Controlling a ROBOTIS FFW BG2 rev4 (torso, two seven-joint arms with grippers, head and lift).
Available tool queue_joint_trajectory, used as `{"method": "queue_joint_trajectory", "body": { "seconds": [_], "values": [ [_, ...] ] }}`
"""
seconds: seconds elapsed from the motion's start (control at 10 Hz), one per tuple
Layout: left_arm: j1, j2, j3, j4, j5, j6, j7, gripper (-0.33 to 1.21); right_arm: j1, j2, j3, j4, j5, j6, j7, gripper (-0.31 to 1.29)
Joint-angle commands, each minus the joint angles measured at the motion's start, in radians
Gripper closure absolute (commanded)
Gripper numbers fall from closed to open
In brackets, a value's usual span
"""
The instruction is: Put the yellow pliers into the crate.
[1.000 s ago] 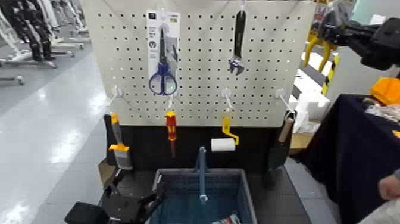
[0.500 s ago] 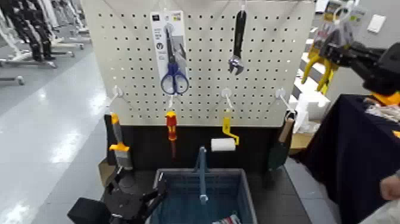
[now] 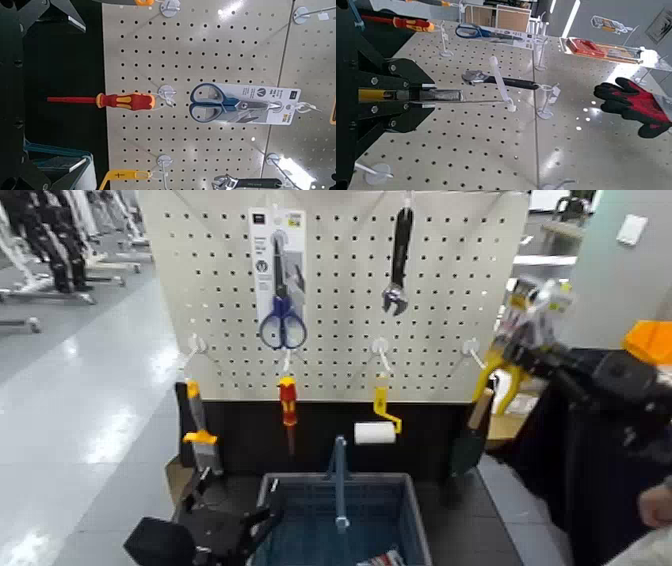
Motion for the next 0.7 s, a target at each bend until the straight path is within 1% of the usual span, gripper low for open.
{"method": "queue_joint_trajectory", "body": {
  "seconds": [0.1, 0.4, 0.5, 0.6, 0.7],
  "values": [
    [-0.001, 0.009, -0.008, 0.000, 0.004, 0.003, 0.003, 0.14, 0.066, 0.038, 0.042, 0.033, -0.028, 0.000, -0.006, 1.14],
    [0.001, 0.008, -0.007, 0.000, 0.004, 0.005, 0.003, 0.14, 0.105, 0.064, 0.111, 0.107, -0.051, -0.012, -0.012, 1.14],
    [0.001, 0.008, -0.005, 0.000, 0.004, 0.005, 0.003, 0.14, 0.114, 0.068, 0.139, 0.130, -0.051, -0.023, -0.023, 1.14],
    [0.002, 0.006, -0.005, 0.000, 0.004, 0.005, 0.003, 0.14, 0.117, 0.081, 0.160, 0.164, -0.051, -0.037, -0.017, 1.14],
    [0.001, 0.006, -0.004, 0.000, 0.004, 0.005, 0.003, 0.14, 0.119, 0.084, 0.183, 0.194, -0.054, -0.044, -0.015, 1.14]
  ]
}}
